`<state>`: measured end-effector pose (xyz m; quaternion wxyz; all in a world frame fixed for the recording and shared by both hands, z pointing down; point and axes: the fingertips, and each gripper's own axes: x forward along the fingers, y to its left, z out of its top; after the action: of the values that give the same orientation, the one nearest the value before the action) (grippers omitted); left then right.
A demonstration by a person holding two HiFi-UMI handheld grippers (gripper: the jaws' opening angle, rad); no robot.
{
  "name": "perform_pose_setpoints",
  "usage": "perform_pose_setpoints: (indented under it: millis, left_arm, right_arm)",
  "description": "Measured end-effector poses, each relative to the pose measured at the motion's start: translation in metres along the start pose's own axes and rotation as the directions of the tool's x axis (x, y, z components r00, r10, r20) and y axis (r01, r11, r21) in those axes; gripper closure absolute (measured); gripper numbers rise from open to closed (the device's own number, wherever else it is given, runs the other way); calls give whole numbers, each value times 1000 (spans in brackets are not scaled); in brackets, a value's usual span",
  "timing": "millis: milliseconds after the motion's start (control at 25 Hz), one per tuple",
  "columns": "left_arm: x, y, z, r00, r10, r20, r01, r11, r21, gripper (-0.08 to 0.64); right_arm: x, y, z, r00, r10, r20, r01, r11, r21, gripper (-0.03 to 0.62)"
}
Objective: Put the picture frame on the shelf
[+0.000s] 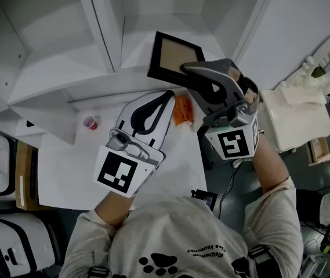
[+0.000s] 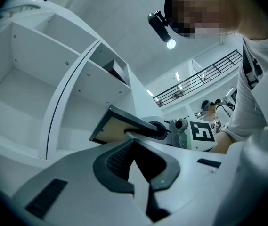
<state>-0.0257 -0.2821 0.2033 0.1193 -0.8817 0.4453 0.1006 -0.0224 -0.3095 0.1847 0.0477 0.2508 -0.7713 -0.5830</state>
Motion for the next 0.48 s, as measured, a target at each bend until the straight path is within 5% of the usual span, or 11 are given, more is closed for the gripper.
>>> perform_pose_setpoints:
  millis: [480]
  left_arm:
    - [5,-3,3,1000,-5,22,5,1000,-23,540]
  right_arm:
    - [15,15,-14,995,99,21,-96,989,-109,552]
